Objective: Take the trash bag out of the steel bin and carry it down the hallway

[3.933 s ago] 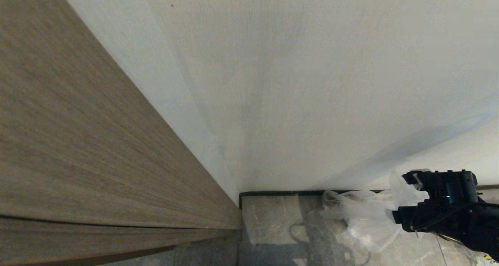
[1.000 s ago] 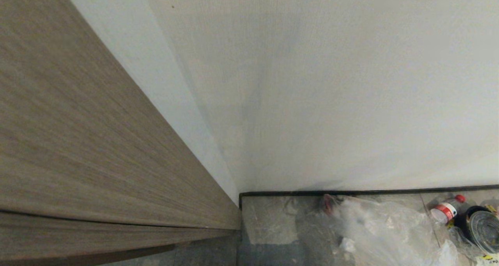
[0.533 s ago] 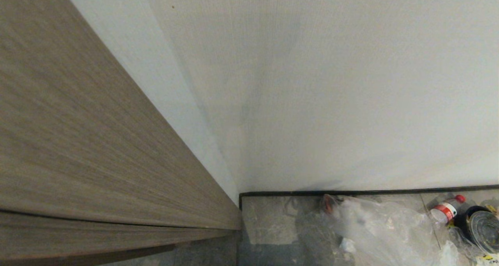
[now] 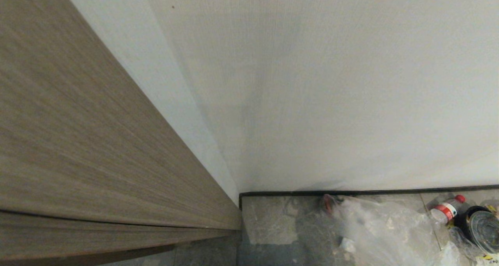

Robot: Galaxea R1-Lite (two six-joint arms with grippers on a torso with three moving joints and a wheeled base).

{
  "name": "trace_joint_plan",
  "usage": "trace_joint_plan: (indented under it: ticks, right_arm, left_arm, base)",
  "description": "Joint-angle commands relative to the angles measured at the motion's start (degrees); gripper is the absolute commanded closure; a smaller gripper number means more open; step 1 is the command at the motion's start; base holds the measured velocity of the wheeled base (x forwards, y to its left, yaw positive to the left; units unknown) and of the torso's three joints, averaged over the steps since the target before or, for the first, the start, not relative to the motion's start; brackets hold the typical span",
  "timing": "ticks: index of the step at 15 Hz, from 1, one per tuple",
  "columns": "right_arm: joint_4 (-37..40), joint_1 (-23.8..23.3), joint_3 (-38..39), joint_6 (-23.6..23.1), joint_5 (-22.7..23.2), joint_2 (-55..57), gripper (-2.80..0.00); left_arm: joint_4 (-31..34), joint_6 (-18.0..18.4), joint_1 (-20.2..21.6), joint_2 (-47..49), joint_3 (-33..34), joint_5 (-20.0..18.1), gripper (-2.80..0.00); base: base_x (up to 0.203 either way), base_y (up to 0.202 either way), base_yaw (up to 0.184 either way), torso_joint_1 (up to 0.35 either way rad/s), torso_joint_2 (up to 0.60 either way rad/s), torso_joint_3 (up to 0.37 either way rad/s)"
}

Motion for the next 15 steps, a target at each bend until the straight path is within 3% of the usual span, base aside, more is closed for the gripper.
trace_joint_plan:
  ticks: [1, 9, 10, 11, 15]
  right_arm:
    - [0.0, 0.0, 0.1, 0.4, -0.1, 0.2, -2.80]
    - [0.0, 0.0, 0.1, 0.3, -0.1, 0.1, -2.80]
    - [0.0, 0.0, 0.1, 0.2, -0.1, 0.1, -0.58]
    - [0.0, 0.0, 0.1, 0.1, 0.0, 0.1, 0.00]
    - [0.0, 0.0, 0.1, 0.1, 0.0, 0.1, 0.00]
  left_arm:
    - [0.0, 0.0, 0.0, 0.0, 0.0, 0.0, 0.00]
    - [0.0, 0.0, 0.0, 0.0, 0.0, 0.0, 0.00]
    - [0.0, 0.0, 0.0, 0.0, 0.0, 0.0, 0.00]
    - [0.0, 0.0, 0.0, 0.0, 0.0, 0.0, 0.00]
    - [0.0, 0.0, 0.0, 0.0, 0.0, 0.0, 0.00]
  base:
    - [0.000, 0.000, 0.000, 0.000, 0.00, 0.000]
    - [0.000, 0.000, 0.000, 0.000, 0.00, 0.000]
    - [0.000, 0.000, 0.000, 0.000, 0.00, 0.000]
    - [0.000, 0.000, 0.000, 0.000, 0.00, 0.000]
    - [0.000, 0.000, 0.000, 0.000, 0.00, 0.000]
